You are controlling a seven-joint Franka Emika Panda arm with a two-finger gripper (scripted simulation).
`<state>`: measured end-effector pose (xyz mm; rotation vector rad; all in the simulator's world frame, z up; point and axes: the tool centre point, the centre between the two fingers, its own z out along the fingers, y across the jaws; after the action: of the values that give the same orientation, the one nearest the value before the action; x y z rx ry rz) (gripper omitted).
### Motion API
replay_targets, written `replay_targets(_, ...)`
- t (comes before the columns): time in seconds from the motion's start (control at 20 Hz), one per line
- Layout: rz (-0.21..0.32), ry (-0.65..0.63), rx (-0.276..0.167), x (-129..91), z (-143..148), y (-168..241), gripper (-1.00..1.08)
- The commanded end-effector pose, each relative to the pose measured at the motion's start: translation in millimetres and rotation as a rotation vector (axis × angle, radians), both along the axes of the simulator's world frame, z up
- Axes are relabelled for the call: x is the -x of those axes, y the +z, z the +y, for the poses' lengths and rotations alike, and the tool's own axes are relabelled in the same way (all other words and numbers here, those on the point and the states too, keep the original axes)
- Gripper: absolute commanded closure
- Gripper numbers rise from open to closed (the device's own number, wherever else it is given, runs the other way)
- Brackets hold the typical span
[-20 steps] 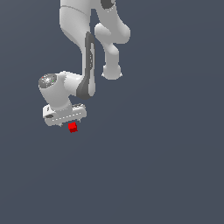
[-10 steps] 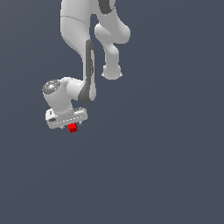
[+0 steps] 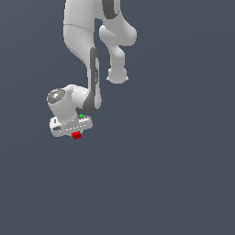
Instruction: Stack the red cube on top of the green cube.
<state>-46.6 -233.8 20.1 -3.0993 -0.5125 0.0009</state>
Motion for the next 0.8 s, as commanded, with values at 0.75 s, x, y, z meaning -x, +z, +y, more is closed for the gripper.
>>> replay_targets(0.75, -0.001, 0.0, 0.0, 0.4, 0.4, 19.2, 1.08)
